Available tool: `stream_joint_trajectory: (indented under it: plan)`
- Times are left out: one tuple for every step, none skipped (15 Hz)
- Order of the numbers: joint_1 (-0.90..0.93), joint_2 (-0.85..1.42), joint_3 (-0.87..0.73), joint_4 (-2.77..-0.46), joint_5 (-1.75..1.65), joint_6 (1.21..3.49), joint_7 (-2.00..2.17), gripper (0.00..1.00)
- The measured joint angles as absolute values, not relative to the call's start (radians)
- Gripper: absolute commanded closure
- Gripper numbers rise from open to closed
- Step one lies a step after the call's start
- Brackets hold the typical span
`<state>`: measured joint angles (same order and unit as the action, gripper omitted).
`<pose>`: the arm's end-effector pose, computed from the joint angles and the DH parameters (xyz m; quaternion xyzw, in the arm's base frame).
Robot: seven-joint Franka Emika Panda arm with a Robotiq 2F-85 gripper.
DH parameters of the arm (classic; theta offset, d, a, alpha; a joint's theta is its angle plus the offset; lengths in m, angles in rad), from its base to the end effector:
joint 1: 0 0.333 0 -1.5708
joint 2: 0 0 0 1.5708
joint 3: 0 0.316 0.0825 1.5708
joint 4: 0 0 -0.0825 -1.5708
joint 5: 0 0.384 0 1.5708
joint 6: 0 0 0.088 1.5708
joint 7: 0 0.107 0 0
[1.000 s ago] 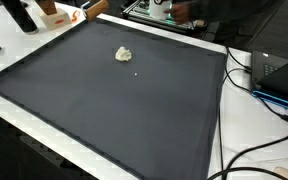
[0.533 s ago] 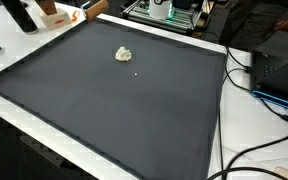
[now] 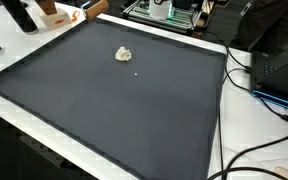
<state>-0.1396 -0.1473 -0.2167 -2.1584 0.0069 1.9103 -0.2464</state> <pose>0.4631 -0.1746 0.4516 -0.9970 0.0542 0.0442 0.0335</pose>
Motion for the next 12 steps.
stream_joint_trajectory:
  plan:
    - [-0.14,-0.147,-0.217,-2.158,0.007,1.91,-0.246,0.51]
    - [-0.14,-0.147,-0.217,-2.158,0.007,1.91,-0.246,0.51]
    - [-0.14,-0.147,-0.217,-2.158,0.007,1.91,-0.246,0.51]
    - [-0.14,-0.147,-0.217,-2.158,0.007,1.91,-0.246,0.51]
    - [-0.14,-0.147,-0.217,-2.158,0.007,1.91,-0.246,0.51]
    - [-0.14,-0.147,-0.217,-2.158,0.007,1.91,-0.246,0.51]
    - [-0.14,-0.147,-0.217,-2.158,0.007,1.91,-0.246,0.51]
    - [-0.14,-0.147,-0.217,-2.158,0.007,1.91,-0.246,0.51]
    - [-0.14,-0.147,-0.217,-2.158,0.007,1.91,-0.246,0.76]
    - [-0.14,-0.147,-0.217,-2.158,0.007,1.91,-0.246,0.76]
    - [-0.14,-0.146,-0.216,-2.158,0.007,1.91,-0.246,0.76]
    - [-0.139,-0.145,-0.215,-2.159,0.007,1.911,-0.249,0.76]
